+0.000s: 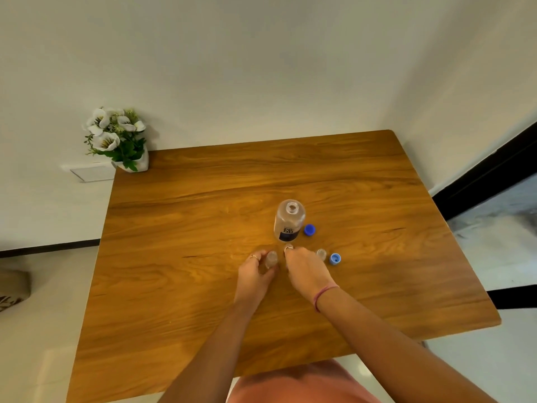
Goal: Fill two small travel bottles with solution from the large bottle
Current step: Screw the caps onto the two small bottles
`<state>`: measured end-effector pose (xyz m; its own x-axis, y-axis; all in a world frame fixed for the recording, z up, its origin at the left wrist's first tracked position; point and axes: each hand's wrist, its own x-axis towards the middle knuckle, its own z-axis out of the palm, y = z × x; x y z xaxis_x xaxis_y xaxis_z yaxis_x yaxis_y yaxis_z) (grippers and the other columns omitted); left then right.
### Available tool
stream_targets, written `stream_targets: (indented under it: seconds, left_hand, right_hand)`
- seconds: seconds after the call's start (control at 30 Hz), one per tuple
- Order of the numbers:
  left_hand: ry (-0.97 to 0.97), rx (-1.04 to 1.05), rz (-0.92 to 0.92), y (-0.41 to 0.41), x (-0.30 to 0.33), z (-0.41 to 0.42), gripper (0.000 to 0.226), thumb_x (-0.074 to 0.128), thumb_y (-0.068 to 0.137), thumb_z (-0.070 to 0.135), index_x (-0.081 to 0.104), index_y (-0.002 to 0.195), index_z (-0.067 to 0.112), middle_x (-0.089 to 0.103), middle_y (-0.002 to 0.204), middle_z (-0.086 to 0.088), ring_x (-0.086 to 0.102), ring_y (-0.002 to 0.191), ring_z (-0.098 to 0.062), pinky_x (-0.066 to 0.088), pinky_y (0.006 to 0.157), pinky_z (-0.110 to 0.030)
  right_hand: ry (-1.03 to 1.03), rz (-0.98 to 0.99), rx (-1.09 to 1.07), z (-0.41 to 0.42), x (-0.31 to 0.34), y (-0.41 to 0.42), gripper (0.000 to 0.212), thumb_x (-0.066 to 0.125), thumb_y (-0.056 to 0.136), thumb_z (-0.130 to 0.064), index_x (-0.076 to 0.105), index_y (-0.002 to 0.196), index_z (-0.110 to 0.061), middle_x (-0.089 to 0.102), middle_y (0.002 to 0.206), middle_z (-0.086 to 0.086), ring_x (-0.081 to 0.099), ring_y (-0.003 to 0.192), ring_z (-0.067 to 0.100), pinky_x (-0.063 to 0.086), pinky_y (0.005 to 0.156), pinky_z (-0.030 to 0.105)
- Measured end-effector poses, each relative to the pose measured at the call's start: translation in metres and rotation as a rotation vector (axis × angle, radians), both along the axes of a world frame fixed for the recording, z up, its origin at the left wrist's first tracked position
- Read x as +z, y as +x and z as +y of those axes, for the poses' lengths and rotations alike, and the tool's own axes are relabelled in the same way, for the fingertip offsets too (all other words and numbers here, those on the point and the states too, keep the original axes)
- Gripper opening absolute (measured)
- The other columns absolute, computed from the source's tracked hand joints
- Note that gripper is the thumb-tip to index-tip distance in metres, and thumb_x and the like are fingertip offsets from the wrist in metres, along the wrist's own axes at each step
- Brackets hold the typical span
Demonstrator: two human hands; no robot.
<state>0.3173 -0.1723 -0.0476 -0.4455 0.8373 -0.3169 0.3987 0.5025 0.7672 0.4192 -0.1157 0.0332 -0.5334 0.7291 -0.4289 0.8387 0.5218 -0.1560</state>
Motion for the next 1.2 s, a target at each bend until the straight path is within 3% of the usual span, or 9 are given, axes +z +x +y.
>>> stream_targets:
  seconds: [0.23, 0.33, 0.5, 0.73, 0.87, 1.0, 1.1, 1.2]
  left_hand:
    - [0.181, 0.160, -0.065, 0.002, 0.040, 0.002, 0.035, 0.078, 0.076, 0.020, 0.061, 0.107, 0.025, 0.063, 0.105, 0.008, 0.058, 0.101, -0.009, 0.049, 0.088, -0.028]
    - [0.294, 0.196, -0.099, 0.008, 0.070, 0.008, 0.036, 0.080, 0.073, 0.020, 0.060, 0.102, 0.027, 0.064, 0.104, 0.007, 0.060, 0.099, -0.010, 0.053, 0.087, -0.036]
    - [0.423, 0.236, -0.108, 0.016, 0.125, 0.029, 0.034, 0.082, 0.070, 0.022, 0.062, 0.098, 0.027, 0.066, 0.101, 0.008, 0.061, 0.093, 0.000, 0.057, 0.079, -0.033]
    - [0.538, 0.214, -0.095, 0.026, 0.182, 0.060, 0.041, 0.082, 0.070, 0.023, 0.066, 0.107, 0.017, 0.069, 0.101, 0.005, 0.062, 0.095, -0.007, 0.051, 0.073, -0.015]
    - [0.587, 0.211, -0.106, 0.034, 0.211, 0.071, 0.042, 0.082, 0.070, 0.024, 0.067, 0.109, 0.016, 0.070, 0.100, 0.005, 0.063, 0.095, -0.007, 0.050, 0.069, -0.010]
    - [0.652, 0.208, -0.126, 0.045, 0.244, 0.080, 0.041, 0.081, 0.072, 0.021, 0.067, 0.111, 0.018, 0.070, 0.101, 0.008, 0.062, 0.094, -0.001, 0.047, 0.065, -0.005]
    - [0.690, 0.205, -0.130, 0.053, 0.263, 0.085, 0.042, 0.080, 0.073, 0.024, 0.067, 0.112, 0.018, 0.071, 0.102, 0.009, 0.062, 0.094, 0.001, 0.046, 0.065, -0.005]
    - [0.718, 0.226, -0.155, 0.062, 0.281, 0.090, 0.039, 0.080, 0.073, 0.026, 0.066, 0.110, 0.023, 0.071, 0.102, 0.010, 0.063, 0.098, -0.001, 0.044, 0.074, -0.011]
  right_hand:
    - [-0.001, 0.335, -0.181, 0.024, 0.062, 0.023, 0.026, 0.064, 0.083, -0.016, 0.060, 0.109, -0.016, 0.063, 0.106, 0.000, 0.060, 0.089, 0.011, 0.049, 0.074, 0.016]
    - [-0.015, 0.472, -0.208, 0.047, 0.092, 0.033, 0.026, 0.068, 0.080, -0.017, 0.062, 0.106, -0.017, 0.063, 0.100, -0.005, 0.057, 0.084, 0.005, 0.039, 0.063, 0.006]
    - [-0.055, 0.724, -0.256, 0.081, 0.126, 0.039, 0.028, 0.070, 0.079, -0.018, 0.064, 0.106, -0.020, 0.065, 0.102, -0.005, 0.061, 0.090, 0.006, 0.045, 0.070, 0.009]
    - [-0.146, 0.987, -0.244, 0.101, 0.156, 0.047, 0.031, 0.069, 0.081, -0.013, 0.062, 0.109, -0.025, 0.066, 0.104, -0.006, 0.064, 0.089, 0.002, 0.051, 0.073, 0.012]
    - [-0.170, 1.103, -0.204, 0.109, 0.174, 0.059, 0.040, 0.071, 0.079, -0.012, 0.061, 0.118, -0.020, 0.065, 0.107, 0.001, 0.068, 0.089, 0.008, 0.054, 0.082, 0.019]
    - [-0.204, 1.198, -0.161, 0.121, 0.204, 0.073, 0.037, 0.074, 0.077, -0.011, 0.059, 0.110, -0.016, 0.067, 0.105, 0.000, 0.070, 0.086, 0.011, 0.056, 0.082, 0.026]
    - [-0.251, 1.248, -0.075, 0.129, 0.232, 0.084, 0.034, 0.074, 0.076, -0.008, 0.061, 0.106, -0.016, 0.068, 0.103, 0.002, 0.070, 0.085, 0.014, 0.057, 0.080, 0.028]
    - [-0.272, 1.285, 0.024, 0.136, 0.260, 0.094, 0.030, 0.072, 0.077, -0.004, 0.064, 0.103, -0.017, 0.070, 0.100, 0.001, 0.070, 0.085, 0.012, 0.056, 0.075, 0.024]
